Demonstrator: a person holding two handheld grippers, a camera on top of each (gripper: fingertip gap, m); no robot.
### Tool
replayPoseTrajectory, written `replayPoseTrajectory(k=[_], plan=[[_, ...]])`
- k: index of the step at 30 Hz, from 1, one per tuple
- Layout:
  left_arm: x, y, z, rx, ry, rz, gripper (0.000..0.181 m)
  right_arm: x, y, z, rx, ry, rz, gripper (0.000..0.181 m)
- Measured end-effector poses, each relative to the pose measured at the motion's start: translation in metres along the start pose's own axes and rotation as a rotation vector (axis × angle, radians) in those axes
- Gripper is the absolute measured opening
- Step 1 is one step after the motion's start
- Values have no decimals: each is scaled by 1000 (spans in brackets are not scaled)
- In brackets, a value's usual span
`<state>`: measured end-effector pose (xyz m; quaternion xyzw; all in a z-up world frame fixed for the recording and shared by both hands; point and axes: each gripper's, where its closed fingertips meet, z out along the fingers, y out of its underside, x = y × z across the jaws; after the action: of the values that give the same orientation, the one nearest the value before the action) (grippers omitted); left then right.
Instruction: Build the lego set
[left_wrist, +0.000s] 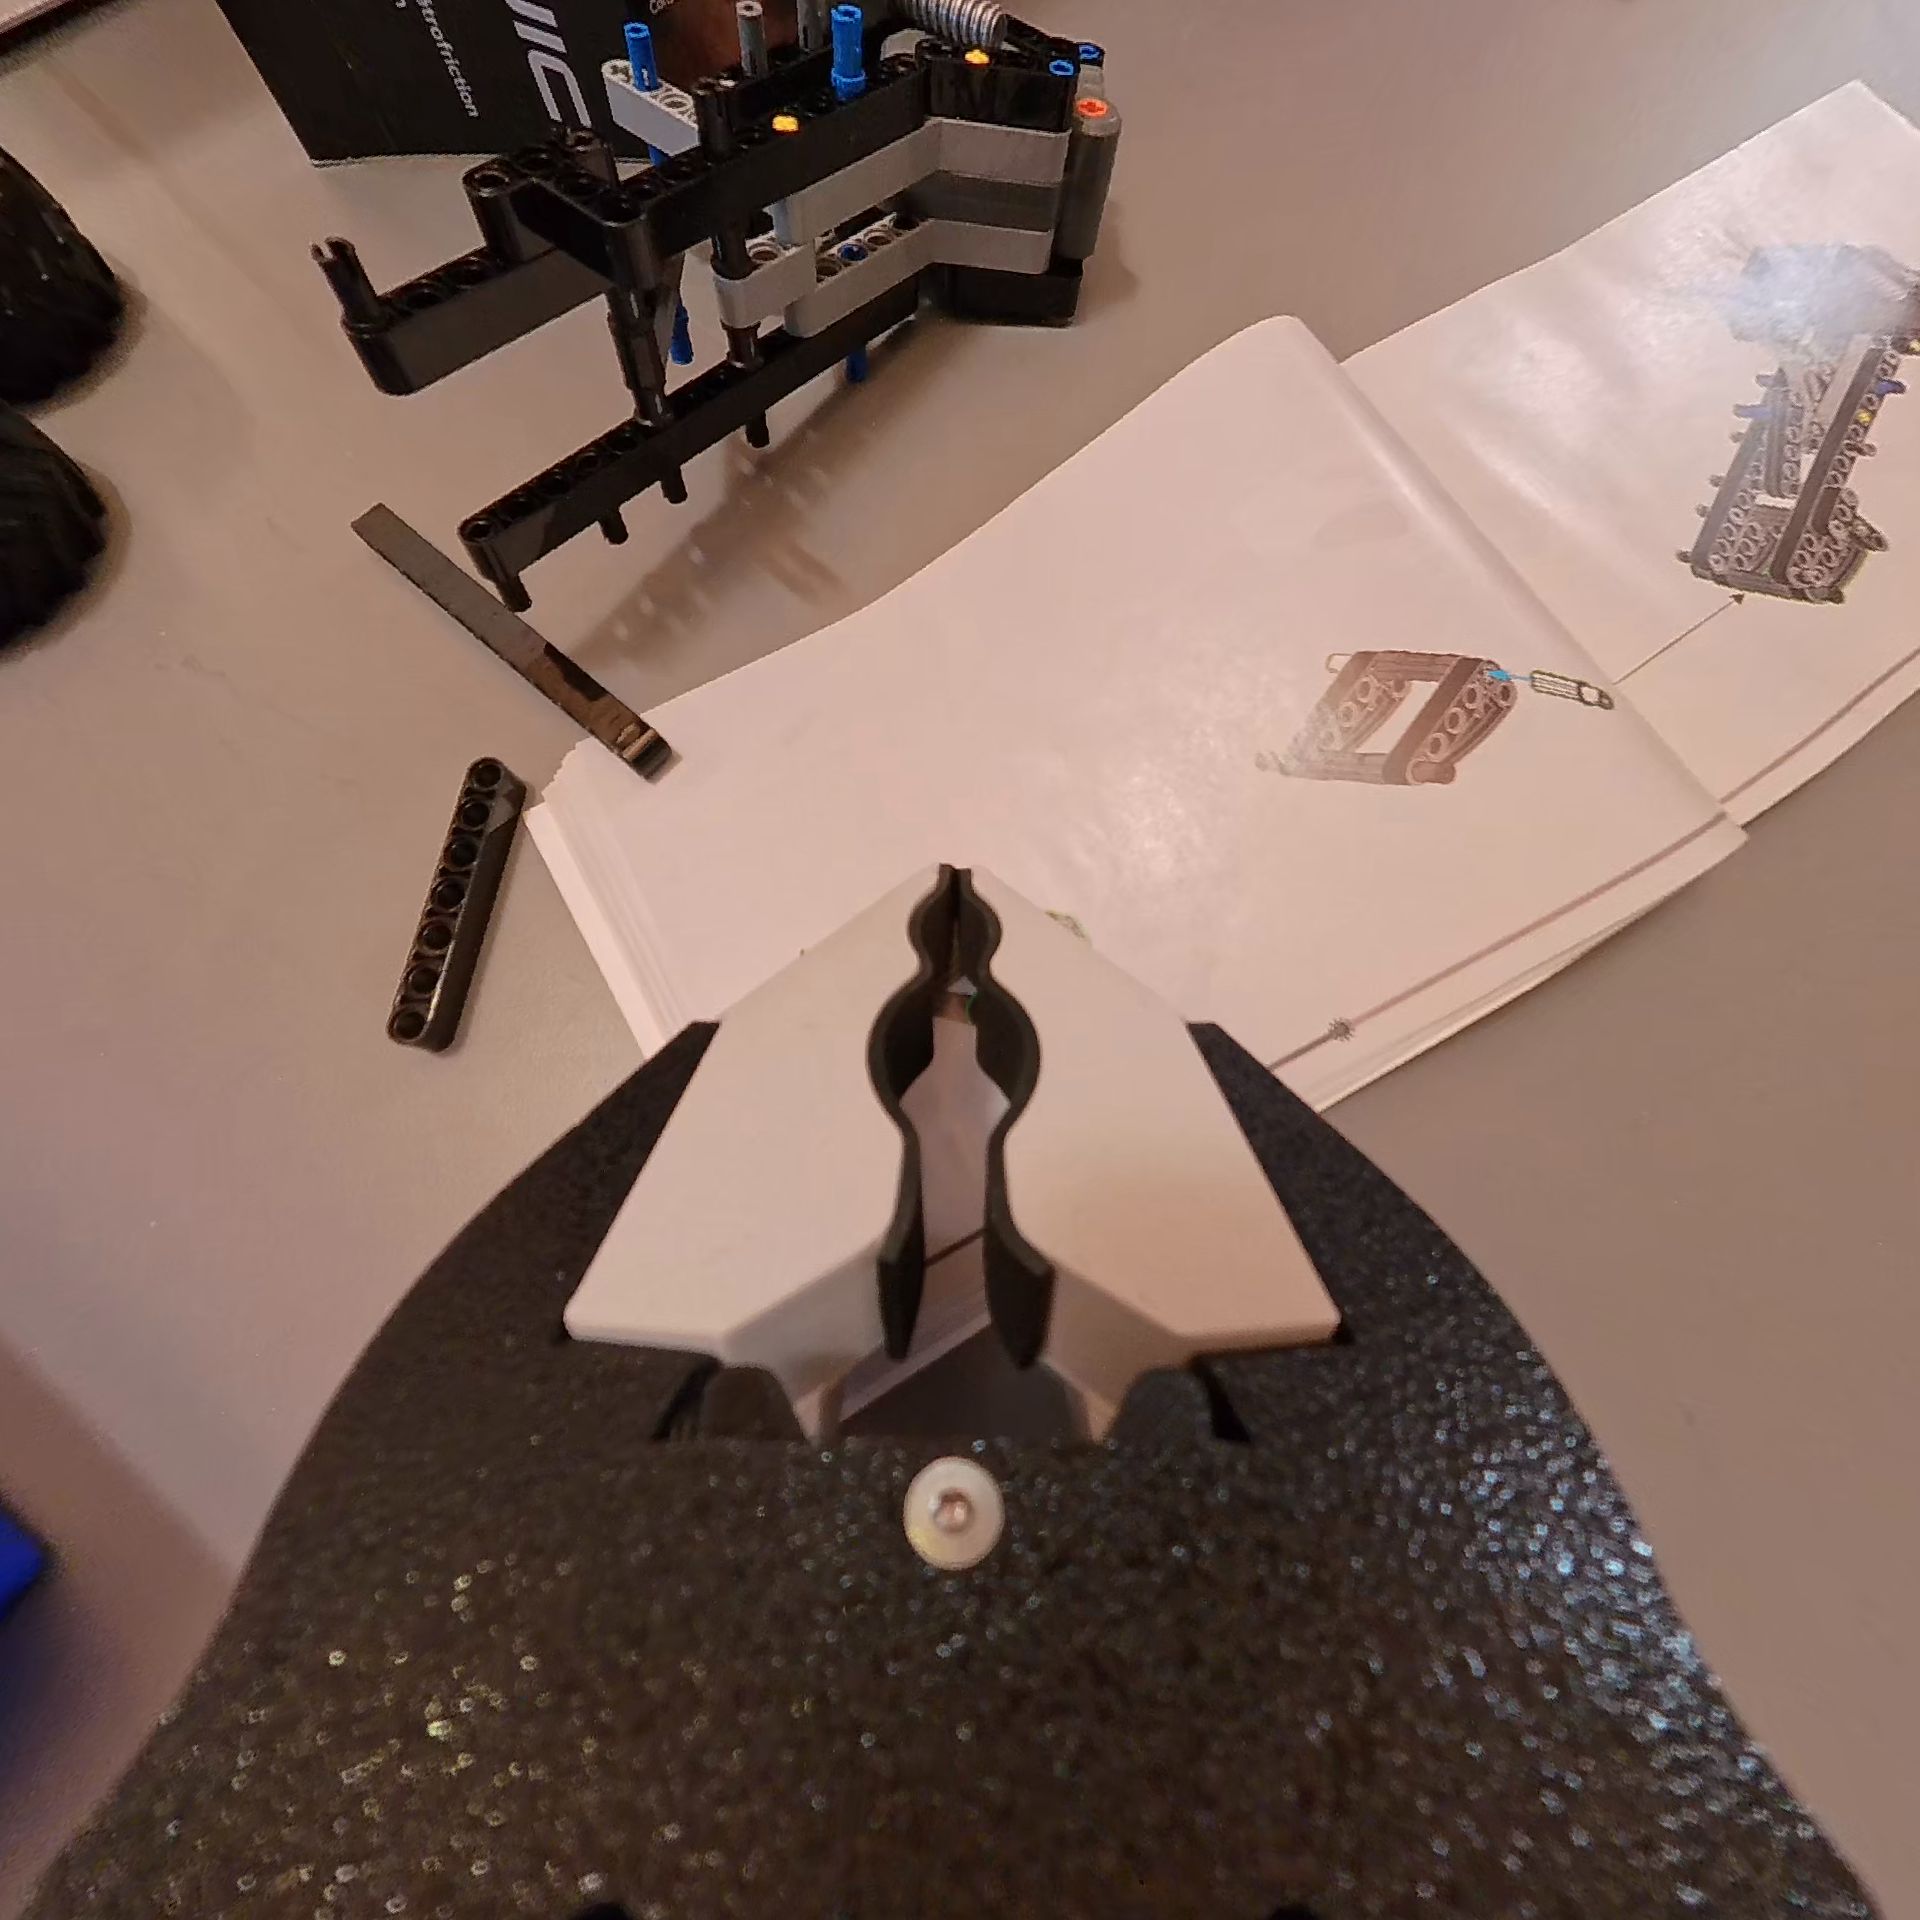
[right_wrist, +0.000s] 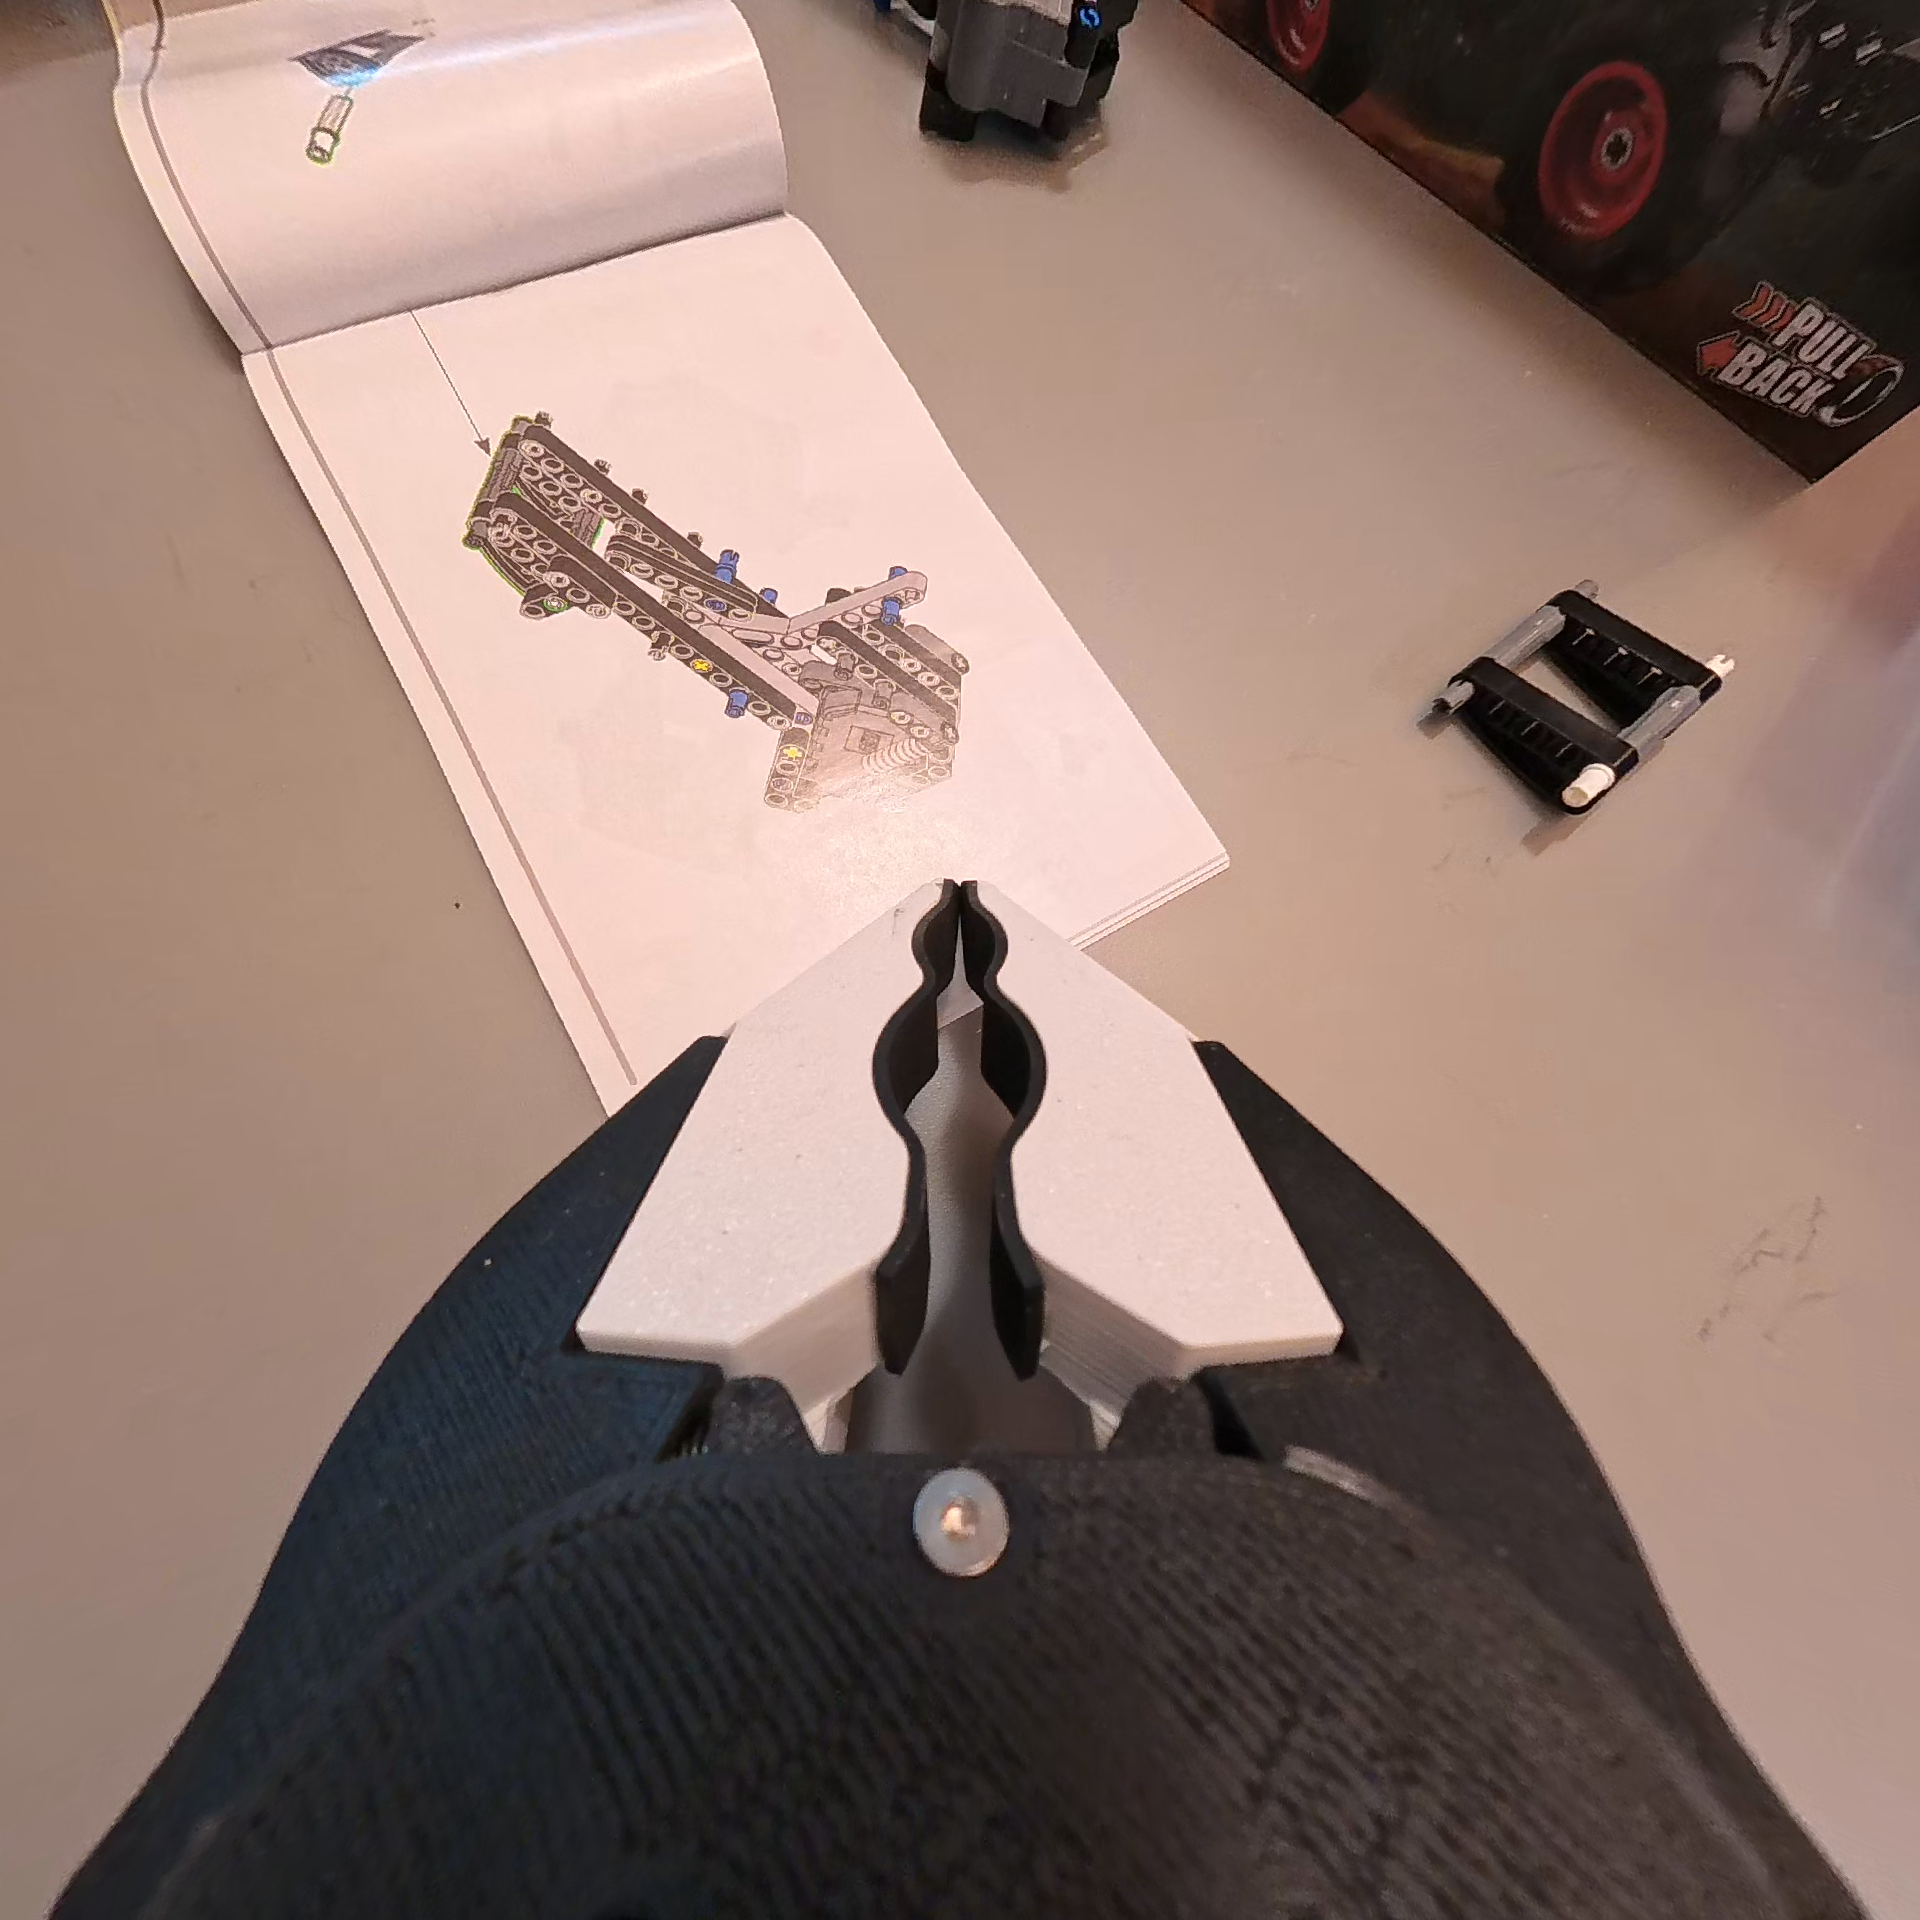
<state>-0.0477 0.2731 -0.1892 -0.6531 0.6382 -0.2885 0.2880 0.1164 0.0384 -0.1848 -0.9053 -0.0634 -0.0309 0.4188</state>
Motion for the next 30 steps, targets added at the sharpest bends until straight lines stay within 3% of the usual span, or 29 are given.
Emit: replayPoseTrajectory(k=[1,30], plan=[[0,0,0,0,0,0,0,0,0,0,0,0,0,0],[0,0,0,0,-1,1,0,0,0,0,0,1,-1,0]])
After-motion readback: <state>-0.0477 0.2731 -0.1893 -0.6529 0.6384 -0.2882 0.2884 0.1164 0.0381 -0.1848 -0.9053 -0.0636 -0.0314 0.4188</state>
